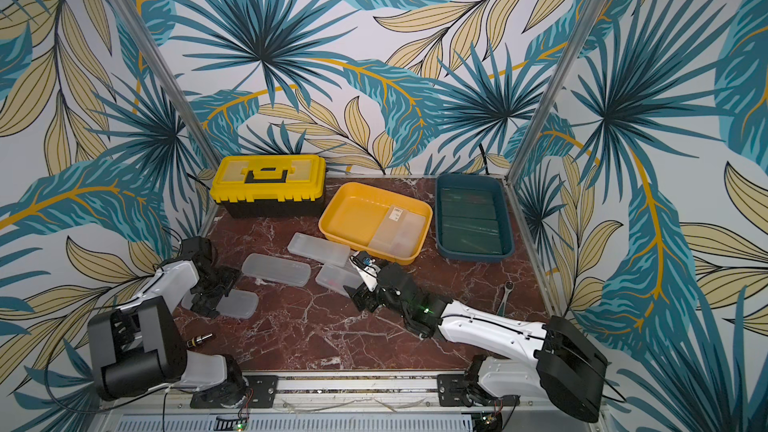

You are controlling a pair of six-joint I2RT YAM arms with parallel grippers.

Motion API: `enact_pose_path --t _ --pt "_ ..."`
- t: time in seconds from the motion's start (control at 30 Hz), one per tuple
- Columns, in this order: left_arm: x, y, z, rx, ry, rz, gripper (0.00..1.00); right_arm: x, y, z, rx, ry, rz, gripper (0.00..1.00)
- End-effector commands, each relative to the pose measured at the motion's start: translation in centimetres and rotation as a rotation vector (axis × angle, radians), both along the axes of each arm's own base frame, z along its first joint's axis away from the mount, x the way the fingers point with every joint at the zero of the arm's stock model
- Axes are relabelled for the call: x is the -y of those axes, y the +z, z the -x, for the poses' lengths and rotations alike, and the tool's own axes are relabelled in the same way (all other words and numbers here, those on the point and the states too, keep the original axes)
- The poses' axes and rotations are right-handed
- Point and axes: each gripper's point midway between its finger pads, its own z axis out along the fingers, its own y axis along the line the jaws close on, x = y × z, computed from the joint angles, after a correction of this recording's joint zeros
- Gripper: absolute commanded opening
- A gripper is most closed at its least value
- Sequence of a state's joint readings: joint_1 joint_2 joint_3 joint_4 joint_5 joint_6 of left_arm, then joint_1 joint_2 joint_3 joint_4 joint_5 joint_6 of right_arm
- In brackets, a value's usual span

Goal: Place the pencil cases by color into the storage box
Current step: Pick up the pencil case from the center of the board.

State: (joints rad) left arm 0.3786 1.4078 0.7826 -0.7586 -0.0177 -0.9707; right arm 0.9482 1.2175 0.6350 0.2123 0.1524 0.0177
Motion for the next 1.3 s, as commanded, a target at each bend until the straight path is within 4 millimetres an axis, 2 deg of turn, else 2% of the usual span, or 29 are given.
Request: enact_pose_path --t 0.0,0.33,0.57,1.03,1.2,1.27 --pt "-0.5 -1.4 0.6 -0.013 0.028 0.006 0.94 0.2 -0.2 0.2 0.013 0.001 0.001 0.87" --pt "-0.9 -2.9 0.8 -0.027 0.041 0.020 0.87 0.4 -0.1 0.1 0.021 -0.008 0.008 0.87" --pt "-0.8 -2.7 0.3 -0.006 0.020 0.024 0.78 0.6 -0.1 0.0 0.023 -0.021 0.016 0.87" --pt "-1.4 3.7 -2.1 0.176 -0.083 -0.058 0.70 1.2 -0.1 -0.5 0.030 -0.058 0.030 0.87" --pt "-1.0 7.2 -3.4 0.224 -0.180 -0.129 0.70 1.5 0.5 -0.6 0.035 -0.076 0.015 0.87" --pt "-0.7 9.4 -4.1 0.253 -0.224 -0.183 0.70 1.7 0.8 -0.6 0.036 -0.090 0.003 0.87"
